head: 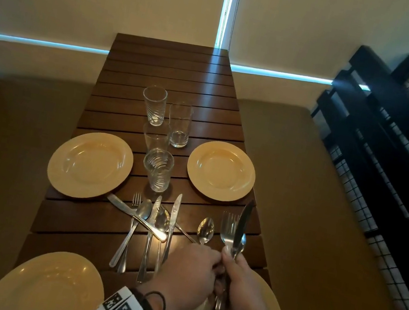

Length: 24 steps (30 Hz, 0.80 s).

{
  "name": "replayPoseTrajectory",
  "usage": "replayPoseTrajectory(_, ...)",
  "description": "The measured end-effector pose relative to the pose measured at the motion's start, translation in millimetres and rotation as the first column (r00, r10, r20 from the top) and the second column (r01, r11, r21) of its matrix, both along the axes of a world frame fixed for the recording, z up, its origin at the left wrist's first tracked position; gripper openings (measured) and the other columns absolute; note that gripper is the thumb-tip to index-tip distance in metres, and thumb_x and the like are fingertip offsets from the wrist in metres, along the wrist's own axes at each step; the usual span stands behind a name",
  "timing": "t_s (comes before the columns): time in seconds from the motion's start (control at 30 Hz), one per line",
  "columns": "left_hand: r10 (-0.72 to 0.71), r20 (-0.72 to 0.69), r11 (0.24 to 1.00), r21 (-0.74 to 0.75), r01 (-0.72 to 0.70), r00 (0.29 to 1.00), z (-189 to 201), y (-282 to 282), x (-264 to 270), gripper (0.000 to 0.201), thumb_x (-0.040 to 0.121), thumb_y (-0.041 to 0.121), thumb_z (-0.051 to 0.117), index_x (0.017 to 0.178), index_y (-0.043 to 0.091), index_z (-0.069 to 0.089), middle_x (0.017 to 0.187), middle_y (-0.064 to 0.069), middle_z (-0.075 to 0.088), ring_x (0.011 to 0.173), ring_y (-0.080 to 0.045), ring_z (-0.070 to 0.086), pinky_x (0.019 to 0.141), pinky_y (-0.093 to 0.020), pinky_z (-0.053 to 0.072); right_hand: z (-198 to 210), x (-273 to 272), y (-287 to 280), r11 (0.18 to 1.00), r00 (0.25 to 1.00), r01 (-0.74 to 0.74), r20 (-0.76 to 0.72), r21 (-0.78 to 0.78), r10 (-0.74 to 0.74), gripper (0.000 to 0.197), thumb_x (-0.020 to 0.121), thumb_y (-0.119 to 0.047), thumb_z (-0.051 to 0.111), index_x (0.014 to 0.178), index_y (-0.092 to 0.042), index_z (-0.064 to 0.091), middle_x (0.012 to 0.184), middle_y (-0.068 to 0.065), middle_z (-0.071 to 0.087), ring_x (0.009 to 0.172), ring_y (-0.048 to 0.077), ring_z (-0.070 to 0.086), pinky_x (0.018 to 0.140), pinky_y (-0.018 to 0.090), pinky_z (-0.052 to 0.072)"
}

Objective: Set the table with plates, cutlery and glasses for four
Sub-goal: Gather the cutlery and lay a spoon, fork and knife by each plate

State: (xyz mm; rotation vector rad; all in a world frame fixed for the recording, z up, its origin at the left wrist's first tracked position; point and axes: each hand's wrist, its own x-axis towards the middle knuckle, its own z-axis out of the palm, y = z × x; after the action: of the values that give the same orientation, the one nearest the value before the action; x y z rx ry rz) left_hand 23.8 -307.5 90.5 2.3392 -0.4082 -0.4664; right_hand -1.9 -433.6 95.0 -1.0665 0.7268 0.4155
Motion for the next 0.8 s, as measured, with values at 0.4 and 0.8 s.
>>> replayPoseTrajectory(0.4,0.37,-0.24,0.909,0.293,-0.297,0.898,-53.7,7.2,46.7,0.03,0.089,0.043,0.073,0.074,0.024,0.056,0.072,0.011,0.057,0.069,-0.009,0.055,0.063,-0.024,0.043,-1.7,-0.2,-54.1,0.98,0.996,0.05,-0.066,-0.193,-0.064,0.039,0.094,-0.037,0.059,0.077,-0.002,0.055,0.056,0.013,0.051,0.034,0.017,0.034,0.037,0.026,0.035)
replayPoseTrajectory(0.8,0.347,-0.226,0.856,0.474,-0.209,0.91,-68.0,-11.5,52.0,0.036,0.093,0.024,0.063,0.062,0.025,0.044,0.064,0.009,0.046,0.075,-0.02,0.056,0.069,-0.028,0.046,-7.0,2.8,-82.1,0.999,0.992,0.035,-0.124,0.023,-0.032,0.036,0.098,-0.031,0.052,0.109,0.001,0.063,0.075,0.021,0.064,0.049,0.027,0.05,0.055,0.041,0.049)
